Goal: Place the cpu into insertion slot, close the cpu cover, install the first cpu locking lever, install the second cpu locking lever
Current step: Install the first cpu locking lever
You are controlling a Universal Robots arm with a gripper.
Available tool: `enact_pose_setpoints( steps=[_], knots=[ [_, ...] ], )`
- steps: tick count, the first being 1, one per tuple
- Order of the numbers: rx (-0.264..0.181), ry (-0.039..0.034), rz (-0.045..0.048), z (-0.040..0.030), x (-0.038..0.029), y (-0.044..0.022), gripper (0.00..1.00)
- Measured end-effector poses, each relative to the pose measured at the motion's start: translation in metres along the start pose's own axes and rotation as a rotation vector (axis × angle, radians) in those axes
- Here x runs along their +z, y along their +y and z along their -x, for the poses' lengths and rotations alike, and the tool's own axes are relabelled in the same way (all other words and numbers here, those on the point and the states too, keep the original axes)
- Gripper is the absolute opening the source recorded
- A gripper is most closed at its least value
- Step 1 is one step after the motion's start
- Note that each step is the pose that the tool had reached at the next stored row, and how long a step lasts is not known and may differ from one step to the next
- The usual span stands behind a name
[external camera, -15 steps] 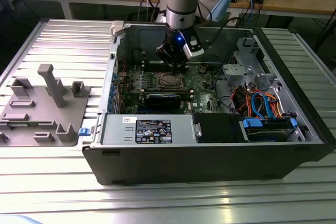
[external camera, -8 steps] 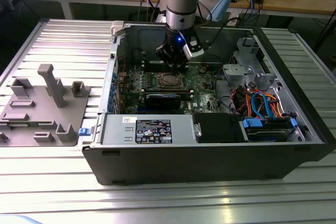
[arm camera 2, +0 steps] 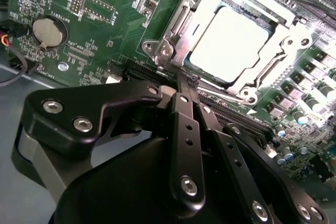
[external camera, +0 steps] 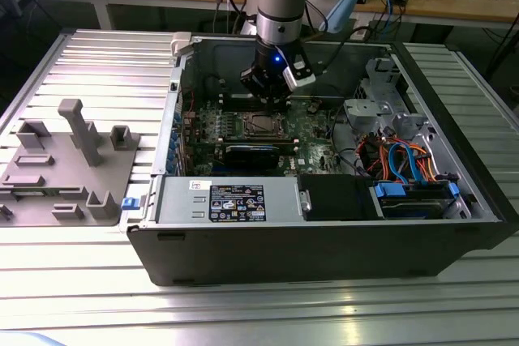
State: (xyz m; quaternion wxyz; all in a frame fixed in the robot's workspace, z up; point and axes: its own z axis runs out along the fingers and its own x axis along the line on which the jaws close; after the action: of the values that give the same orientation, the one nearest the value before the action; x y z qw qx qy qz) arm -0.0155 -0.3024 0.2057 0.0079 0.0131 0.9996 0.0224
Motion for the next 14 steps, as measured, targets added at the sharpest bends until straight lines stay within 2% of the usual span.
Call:
enact_pose_setpoints(
  steps=[3,8,14],
  knots=[
    [0.0,0.0002,-0.0082,-0.0001,0.0033,-0.0003,0.11],
    [0.0,-0.0002,-0.0063,-0.0001,0.0053,-0.0002,0.11],
    [0.0,-0.0003,-0.0059,0.0001,-0.0007,0.0001,0.11]
  ],
)
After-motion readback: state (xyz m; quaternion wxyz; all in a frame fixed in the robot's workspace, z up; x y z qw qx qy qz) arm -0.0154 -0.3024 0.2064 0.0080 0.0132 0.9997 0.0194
